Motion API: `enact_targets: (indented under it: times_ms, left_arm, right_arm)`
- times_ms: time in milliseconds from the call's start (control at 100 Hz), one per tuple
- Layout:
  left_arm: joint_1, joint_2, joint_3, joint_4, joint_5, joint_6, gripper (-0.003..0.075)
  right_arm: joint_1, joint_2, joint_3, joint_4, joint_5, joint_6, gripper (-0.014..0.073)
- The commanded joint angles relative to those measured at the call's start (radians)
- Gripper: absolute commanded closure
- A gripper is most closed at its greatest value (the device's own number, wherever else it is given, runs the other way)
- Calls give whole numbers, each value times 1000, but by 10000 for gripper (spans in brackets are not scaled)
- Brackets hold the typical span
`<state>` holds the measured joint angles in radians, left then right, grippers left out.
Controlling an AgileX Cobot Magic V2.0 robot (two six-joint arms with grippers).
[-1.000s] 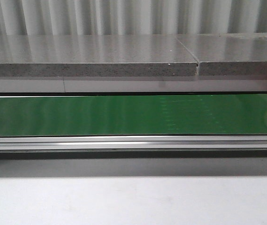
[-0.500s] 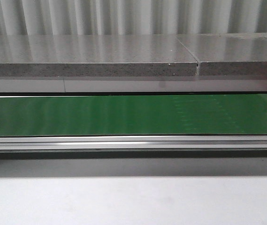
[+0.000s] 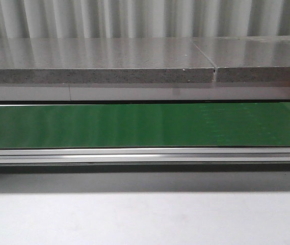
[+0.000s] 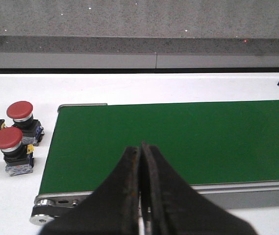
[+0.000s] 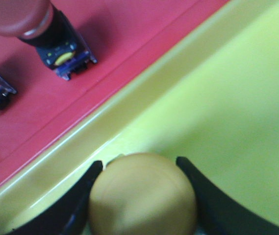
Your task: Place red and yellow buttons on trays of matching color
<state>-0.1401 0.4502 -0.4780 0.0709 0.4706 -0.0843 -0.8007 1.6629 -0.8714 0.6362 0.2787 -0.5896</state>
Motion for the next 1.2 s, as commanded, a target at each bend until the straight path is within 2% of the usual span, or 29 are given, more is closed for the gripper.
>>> enact_targets:
  times_ms: [0, 110, 280, 400, 580, 870, 1010, 1190]
  left_arm:
    - [-7, 3, -27, -3, -73, -3, 741]
    - [-7, 3, -27, -3, -73, -3, 741]
    - [-7, 3, -27, -3, -73, -3, 741]
    - [-7, 3, -27, -3, -73, -3, 741]
    - [-7, 3, -27, -3, -73, -3, 741]
    - [-7, 3, -27, -3, -73, -3, 741]
    - [-7, 3, -27, -3, -73, -3, 741]
    - [-7, 3, -27, -3, -73, -3, 741]
  right_arm:
    - [-4, -25, -22, 17, -30, -9, 447]
    - [-4, -23, -22, 17, -25, -10, 392]
    - [-4, -23, -22, 17, -29, -20, 168]
    - [-4, -28, -22, 17, -42, -20, 66]
    - [-4, -74, -29, 31, -66, -20, 63]
    - [16, -216, -35, 152, -79, -20, 63]
    - [112, -280, -35, 150, -101, -45, 63]
    - [283, -382, -35, 150, -136, -80, 63]
